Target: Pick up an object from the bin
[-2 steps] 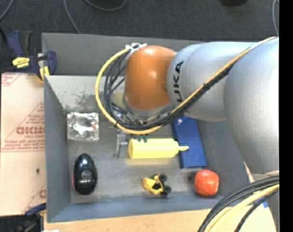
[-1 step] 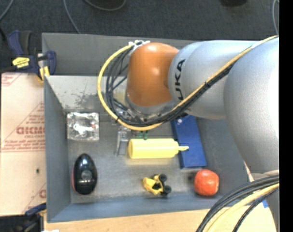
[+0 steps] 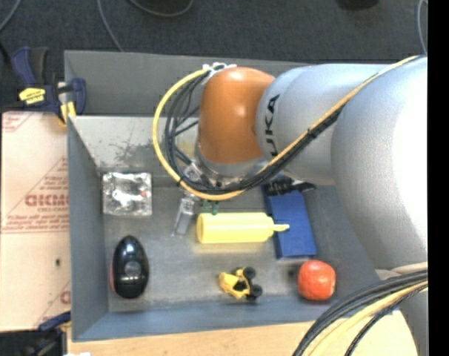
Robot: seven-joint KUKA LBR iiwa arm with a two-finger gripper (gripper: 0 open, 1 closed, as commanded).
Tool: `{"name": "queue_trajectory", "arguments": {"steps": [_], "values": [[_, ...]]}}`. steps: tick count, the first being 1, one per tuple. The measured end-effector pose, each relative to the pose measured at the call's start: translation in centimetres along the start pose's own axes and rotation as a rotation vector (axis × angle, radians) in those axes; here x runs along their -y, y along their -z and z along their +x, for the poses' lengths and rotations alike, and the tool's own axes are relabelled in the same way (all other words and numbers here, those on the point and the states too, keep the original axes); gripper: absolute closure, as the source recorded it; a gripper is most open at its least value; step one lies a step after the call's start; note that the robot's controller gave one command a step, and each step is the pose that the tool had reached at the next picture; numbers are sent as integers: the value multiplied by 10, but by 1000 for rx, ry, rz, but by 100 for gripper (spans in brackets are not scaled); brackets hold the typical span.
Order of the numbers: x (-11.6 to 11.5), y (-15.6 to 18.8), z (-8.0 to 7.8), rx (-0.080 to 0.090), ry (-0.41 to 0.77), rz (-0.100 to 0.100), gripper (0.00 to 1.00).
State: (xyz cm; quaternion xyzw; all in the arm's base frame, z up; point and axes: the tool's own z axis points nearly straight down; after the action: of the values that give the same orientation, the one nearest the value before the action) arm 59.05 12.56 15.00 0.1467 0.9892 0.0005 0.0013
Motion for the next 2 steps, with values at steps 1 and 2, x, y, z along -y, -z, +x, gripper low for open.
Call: {"name": "queue_trajectory", "arguments": {"steps": [1, 2], "values": [[26, -16, -25, 2, 37, -4, 0], [68, -25, -49, 1, 18, -1, 0]]}}
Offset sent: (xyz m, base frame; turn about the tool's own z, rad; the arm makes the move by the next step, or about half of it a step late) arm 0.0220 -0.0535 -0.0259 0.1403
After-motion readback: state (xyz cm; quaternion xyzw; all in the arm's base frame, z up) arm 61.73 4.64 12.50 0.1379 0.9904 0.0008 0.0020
